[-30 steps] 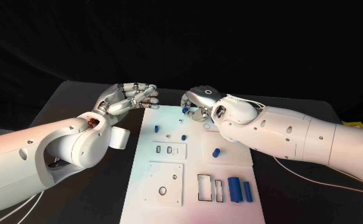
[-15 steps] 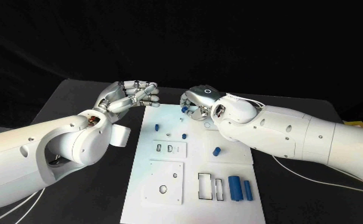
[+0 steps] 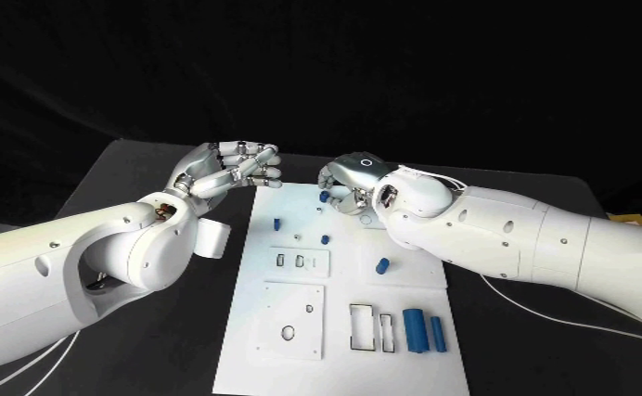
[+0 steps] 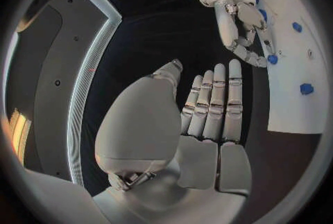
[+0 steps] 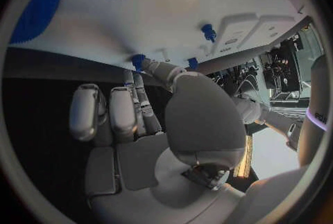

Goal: Assemble the parts on the task board

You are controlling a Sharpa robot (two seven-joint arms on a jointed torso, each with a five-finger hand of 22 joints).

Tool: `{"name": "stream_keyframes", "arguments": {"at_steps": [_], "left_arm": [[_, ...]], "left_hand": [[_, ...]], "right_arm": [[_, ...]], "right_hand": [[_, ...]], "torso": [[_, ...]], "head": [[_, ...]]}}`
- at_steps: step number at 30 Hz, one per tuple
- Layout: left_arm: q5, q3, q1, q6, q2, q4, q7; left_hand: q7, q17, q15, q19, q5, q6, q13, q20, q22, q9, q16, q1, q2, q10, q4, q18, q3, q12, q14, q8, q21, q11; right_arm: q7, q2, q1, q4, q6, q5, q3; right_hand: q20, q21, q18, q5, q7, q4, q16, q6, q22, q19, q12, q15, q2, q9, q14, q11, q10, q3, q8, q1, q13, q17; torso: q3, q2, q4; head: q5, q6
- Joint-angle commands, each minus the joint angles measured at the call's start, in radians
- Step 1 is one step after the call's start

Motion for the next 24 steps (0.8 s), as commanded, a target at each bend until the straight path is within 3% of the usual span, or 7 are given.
{"name": "stream_keyframes", "arguments": {"at_steps": [1,11,14,17,20,21,24], "left_arm": [[0.003,0.001,0.003,0.017,0.000,0.000,0.005],[0.004,0.001,0.003,0.019,-0.005,-0.005,0.005],[0.004,0.001,0.003,0.022,-0.007,-0.007,0.006],[0.005,0.001,0.003,0.024,-0.007,-0.010,0.005],[0.005,0.001,0.003,0.027,-0.007,-0.014,0.005],[0.005,0.001,0.003,0.028,-0.007,-0.016,0.005],[0.005,0.001,0.003,0.029,-0.006,-0.021,0.005]], "left_hand": [[0.001,0.002,0.000,0.005,-0.005,-0.005,0.000,0.003,0.001,-0.001,-0.004,-0.009,0.000,-0.006,0.001,0.018,0.007,-0.004,-0.007,-0.004,0.007,0.001],[0.001,0.002,0.000,0.004,-0.005,-0.005,0.000,0.003,0.001,-0.001,-0.004,-0.008,0.001,-0.006,0.001,0.018,0.008,-0.005,-0.007,-0.004,0.007,0.002],[0.001,0.003,0.000,0.004,-0.005,-0.005,0.000,0.003,0.002,-0.001,-0.004,-0.008,0.002,-0.006,0.001,0.018,0.009,-0.005,-0.008,-0.004,0.007,0.001],[0.001,0.003,0.000,0.004,-0.005,-0.005,0.000,0.003,0.002,-0.001,-0.004,-0.008,0.002,-0.006,0.001,0.018,0.010,-0.005,-0.008,-0.005,0.008,0.001],[0.001,0.003,0.000,0.004,-0.005,-0.005,0.000,0.003,0.002,-0.001,-0.004,-0.008,0.002,-0.006,0.001,0.018,0.010,-0.005,-0.008,-0.005,0.008,0.001],[0.001,0.003,0.000,0.004,-0.005,-0.005,0.000,0.003,0.002,-0.001,-0.004,-0.008,0.002,-0.006,0.001,0.018,0.010,-0.005,-0.008,-0.005,0.008,0.001],[0.001,0.003,0.000,0.004,-0.005,-0.005,0.000,0.003,0.002,-0.001,-0.004,-0.008,0.002,-0.006,0.001,0.018,0.010,-0.005,-0.008,-0.005,0.008,0.001]], "right_arm": [[0.007,-0.016,0.000,0.015,0.014,-0.005,0.000],[0.000,-0.132,0.003,0.102,-0.046,0.013,0.003],[0.003,-0.189,0.006,0.141,-0.069,0.062,0.007],[0.004,-0.239,0.010,0.172,-0.076,0.134,0.010],[-0.004,-0.288,0.014,0.196,-0.053,0.209,0.014],[-0.012,-0.309,0.016,0.202,-0.029,0.250,0.016],[-0.030,-0.338,0.019,0.202,0.029,0.305,0.018]], "right_hand": [[-0.001,0.000,0.012,0.006,0.001,0.002,0.002,-0.002,0.006,0.004,0.012,0.002,-0.006,0.002,0.001,-0.002,-0.001,-0.010,-0.004,-0.001,0.000,0.002],[-0.003,0.014,0.006,0.014,0.001,0.005,0.003,0.014,0.030,0.023,0.032,-0.001,-0.003,0.008,0.003,-0.006,0.019,-0.016,-0.001,0.002,0.003,0.001],[-0.007,0.044,-0.005,0.029,0.005,0.015,0.029,0.026,0.077,0.057,0.067,-0.006,0.001,0.012,0.015,-0.013,0.077,-0.017,-0.002,-0.002,0.010,0.032],[-0.013,0.071,-0.014,0.032,0.005,0.029,0.054,0.030,0.117,0.085,0.097,-0.013,-0.013,0.014,0.026,-0.022,0.136,-0.034,-0.007,-0.018,0.022,0.063],[-0.023,0.093,-0.022,0.053,-0.001,0.042,0.078,0.018,0.152,0.108,0.148,-0.025,-0.038,0.015,0.034,-0.038,0.216,-0.072,-0.019,-0.037,0.054,0.091],[-0.038,0.108,-0.027,0.061,-0.012,0.050,0.095,0.005,0.175,0.122,0.211,-0.041,-0.050,0.018,0.039,-0.051,0.247,-0.115,-0.027,-0.042,0.114,0.110],[-0.046,0.148,-0.041,0.066,-0.021,0.053,0.159,-0.026,0.236,0.161,0.370,-0.045,-0.057,0.025,0.059,-0.061,0.278,-0.177,-0.036,-0.032,0.255,0.206]], "torso": [[0.0013,0.000,-0.0017],[0.0029,-0.002,-0.0048],[0.0055,-0.003,-0.0096],[0.0082,-0.004,-0.0131],[0.0107,-0.005,-0.0161],[0.0124,-0.006,-0.0180],[0.0110,-0.005,-0.0168]], "head": [[0.002,-0.001],[-0.002,0.005],[-0.003,0.007],[-0.005,0.010],[-0.006,0.011],[-0.007,0.011],[-0.011,0.012]]}}
